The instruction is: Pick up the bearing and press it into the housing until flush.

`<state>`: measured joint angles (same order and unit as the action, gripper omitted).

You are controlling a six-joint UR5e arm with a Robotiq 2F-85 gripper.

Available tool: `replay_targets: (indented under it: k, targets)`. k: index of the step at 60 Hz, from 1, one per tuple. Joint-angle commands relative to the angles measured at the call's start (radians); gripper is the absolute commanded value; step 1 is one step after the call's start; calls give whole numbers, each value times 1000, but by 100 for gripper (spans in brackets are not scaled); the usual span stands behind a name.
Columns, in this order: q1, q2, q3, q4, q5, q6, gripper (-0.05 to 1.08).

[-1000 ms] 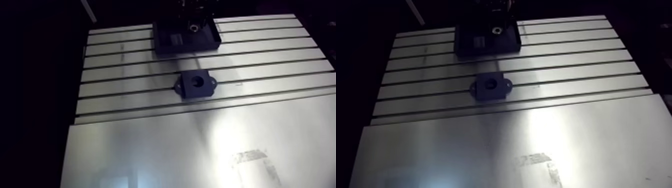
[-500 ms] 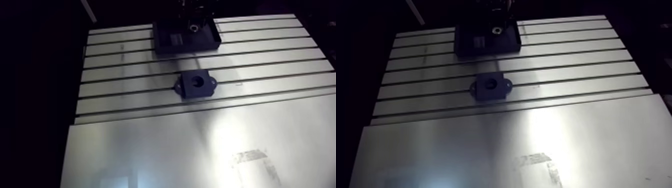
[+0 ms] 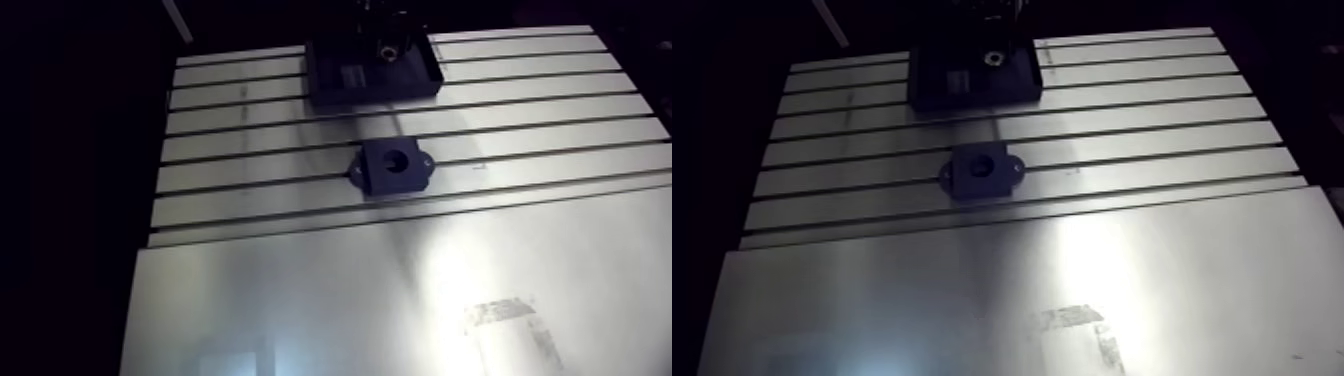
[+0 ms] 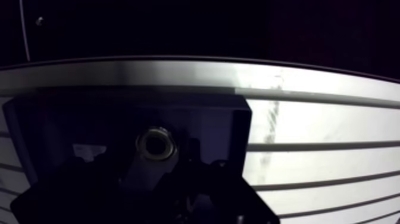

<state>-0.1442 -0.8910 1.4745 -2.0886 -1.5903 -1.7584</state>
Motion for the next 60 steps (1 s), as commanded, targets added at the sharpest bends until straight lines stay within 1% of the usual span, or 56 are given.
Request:
replay_targets:
  k: [1, 60]
  targets:
    - [-1, 6, -3, 0, 0, 0, 48]
    - [0, 7, -3, 2, 0, 0, 50]
